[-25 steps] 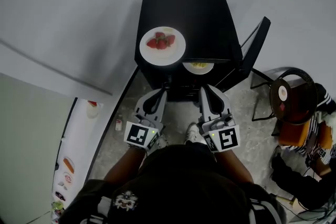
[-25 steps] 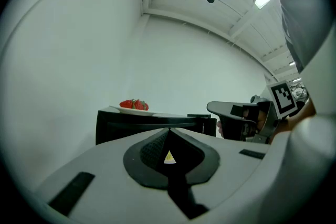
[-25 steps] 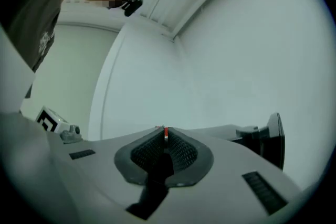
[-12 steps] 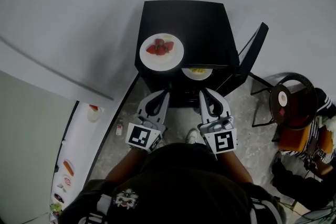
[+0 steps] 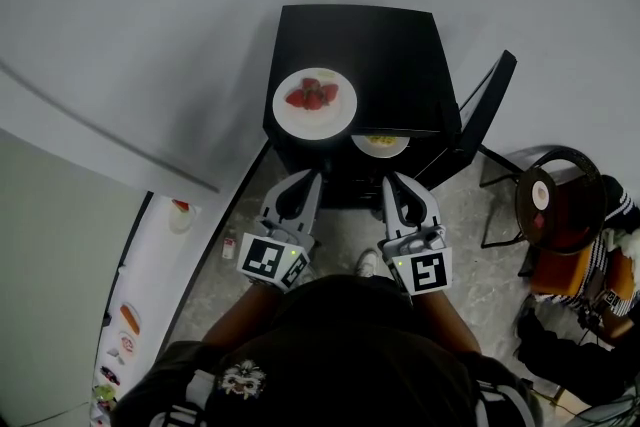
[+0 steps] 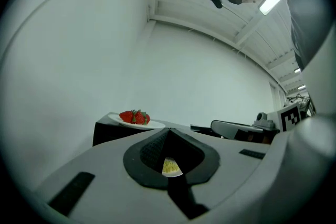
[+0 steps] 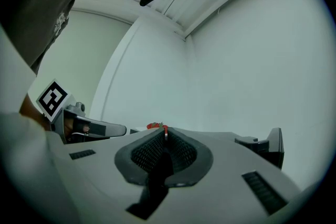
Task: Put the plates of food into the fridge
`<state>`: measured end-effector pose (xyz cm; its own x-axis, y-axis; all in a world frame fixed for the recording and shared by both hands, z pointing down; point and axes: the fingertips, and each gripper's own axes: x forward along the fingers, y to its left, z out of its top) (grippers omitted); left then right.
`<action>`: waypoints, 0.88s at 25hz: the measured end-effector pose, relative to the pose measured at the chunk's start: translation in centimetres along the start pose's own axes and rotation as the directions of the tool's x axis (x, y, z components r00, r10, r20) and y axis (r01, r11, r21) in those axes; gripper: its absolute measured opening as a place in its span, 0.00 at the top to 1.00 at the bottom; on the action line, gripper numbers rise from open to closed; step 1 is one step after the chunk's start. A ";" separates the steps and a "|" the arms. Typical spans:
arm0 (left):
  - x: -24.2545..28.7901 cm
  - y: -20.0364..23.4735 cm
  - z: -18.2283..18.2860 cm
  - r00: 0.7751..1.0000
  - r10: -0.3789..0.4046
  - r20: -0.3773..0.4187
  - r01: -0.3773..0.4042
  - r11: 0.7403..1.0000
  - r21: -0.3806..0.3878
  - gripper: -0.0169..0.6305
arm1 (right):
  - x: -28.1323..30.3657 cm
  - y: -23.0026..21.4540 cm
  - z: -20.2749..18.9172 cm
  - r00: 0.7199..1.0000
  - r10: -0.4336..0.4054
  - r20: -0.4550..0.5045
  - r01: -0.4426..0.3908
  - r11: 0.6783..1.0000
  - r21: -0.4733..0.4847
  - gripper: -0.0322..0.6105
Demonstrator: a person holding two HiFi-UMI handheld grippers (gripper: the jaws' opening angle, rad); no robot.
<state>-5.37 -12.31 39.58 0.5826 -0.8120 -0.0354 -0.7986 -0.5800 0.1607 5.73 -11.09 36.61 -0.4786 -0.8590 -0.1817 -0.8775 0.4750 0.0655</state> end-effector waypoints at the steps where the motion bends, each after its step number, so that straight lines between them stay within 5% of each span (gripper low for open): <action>1: 0.1 0.2 0.0 1.000 -0.001 -0.004 0.001 1.000 -0.025 0.94 | 0.0 0.0 -0.1 1.000 -0.001 -0.001 0.001 1.000 0.006 0.90; 6: 0.8 0.7 0.4 1.000 -0.024 0.010 0.025 0.973 -0.228 0.94 | 0.2 0.0 -0.7 1.000 0.008 -0.006 -0.008 0.998 0.061 0.90; 9: 1.4 1.2 0.7 0.999 -0.033 0.038 0.046 0.913 -0.406 0.93 | 0.1 -0.2 -0.9 1.000 0.008 -0.007 -0.007 0.997 0.072 0.90; 11: 1.8 1.5 1.2 0.997 -0.037 0.063 0.064 0.859 -0.507 0.74 | -0.2 -0.4 -1.2 1.000 0.007 -0.016 -0.006 0.998 0.068 0.90; 13: 2.0 2.0 1.7 0.996 -0.020 0.084 0.066 0.805 -0.589 0.72 | -0.3 -0.6 -1.5 1.000 0.013 -0.024 -0.011 0.998 0.063 0.90; 15: 2.2 2.8 1.6 0.995 0.004 0.097 0.063 0.732 -0.679 0.72 | -0.4 -0.7 -1.6 1.000 0.016 -0.025 -0.014 0.998 0.065 0.90; 20: 3.1 3.7 0.7 0.991 0.055 0.124 0.086 0.450 -0.889 0.72 | -0.4 -0.9 -0.9 1.000 0.019 -0.007 -0.019 0.998 0.054 0.90; 22: 3.5 3.8 0.4 0.987 0.068 0.142 0.108 0.362 -0.926 0.72 | -0.3 -0.9 -0.7 1.000 0.028 0.001 -0.028 0.998 0.056 0.90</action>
<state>-6.45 -17.40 39.63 0.4995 -0.8506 -0.1644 -0.0861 -0.2376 0.9675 6.67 -11.46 37.28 -0.5028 -0.8453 -0.1808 -0.8608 0.5088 0.0153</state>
